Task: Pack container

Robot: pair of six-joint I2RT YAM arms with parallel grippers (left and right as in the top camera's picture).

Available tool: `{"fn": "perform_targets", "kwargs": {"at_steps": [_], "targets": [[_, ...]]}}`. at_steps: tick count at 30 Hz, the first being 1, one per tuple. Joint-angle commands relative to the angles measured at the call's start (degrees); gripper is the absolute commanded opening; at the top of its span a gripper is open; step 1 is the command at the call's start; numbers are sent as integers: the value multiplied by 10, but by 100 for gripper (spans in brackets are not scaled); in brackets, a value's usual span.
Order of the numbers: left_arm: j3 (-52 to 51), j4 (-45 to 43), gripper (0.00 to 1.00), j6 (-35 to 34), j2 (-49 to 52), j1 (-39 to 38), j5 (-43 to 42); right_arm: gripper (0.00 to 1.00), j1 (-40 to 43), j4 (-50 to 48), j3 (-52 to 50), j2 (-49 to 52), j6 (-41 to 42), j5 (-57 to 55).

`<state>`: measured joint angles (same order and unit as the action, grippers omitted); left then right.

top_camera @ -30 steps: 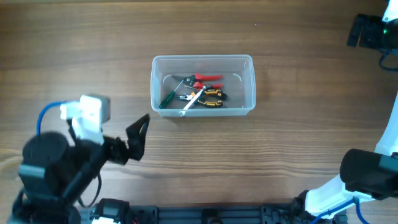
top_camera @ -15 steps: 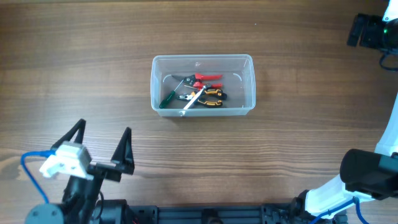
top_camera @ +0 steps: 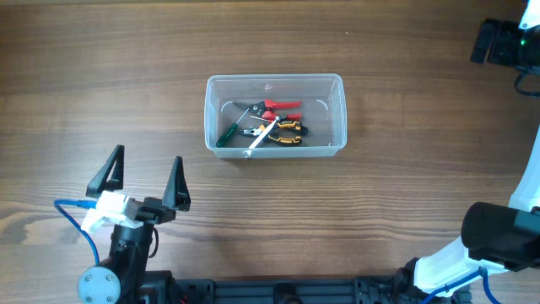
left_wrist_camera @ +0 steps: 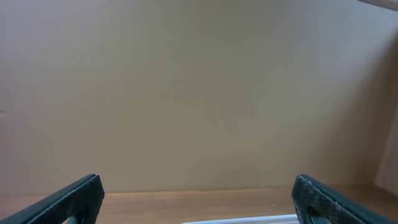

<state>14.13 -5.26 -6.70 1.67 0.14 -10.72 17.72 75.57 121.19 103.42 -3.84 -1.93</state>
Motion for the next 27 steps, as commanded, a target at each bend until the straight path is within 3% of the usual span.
{"fn": "perform_targets", "kwargs": {"at_steps": [1,19,27], "targets": [[-24,-5,100,-17,-14,6,30,100,-2,-2,-1,-5,10,5],[-100,7,100,-15,-15,15,63,100,-2,-2,-1,-5,10,5],[-113,94,100,-30,-15,15,63,100,-2,-2,-1,-5,10,5]]}}
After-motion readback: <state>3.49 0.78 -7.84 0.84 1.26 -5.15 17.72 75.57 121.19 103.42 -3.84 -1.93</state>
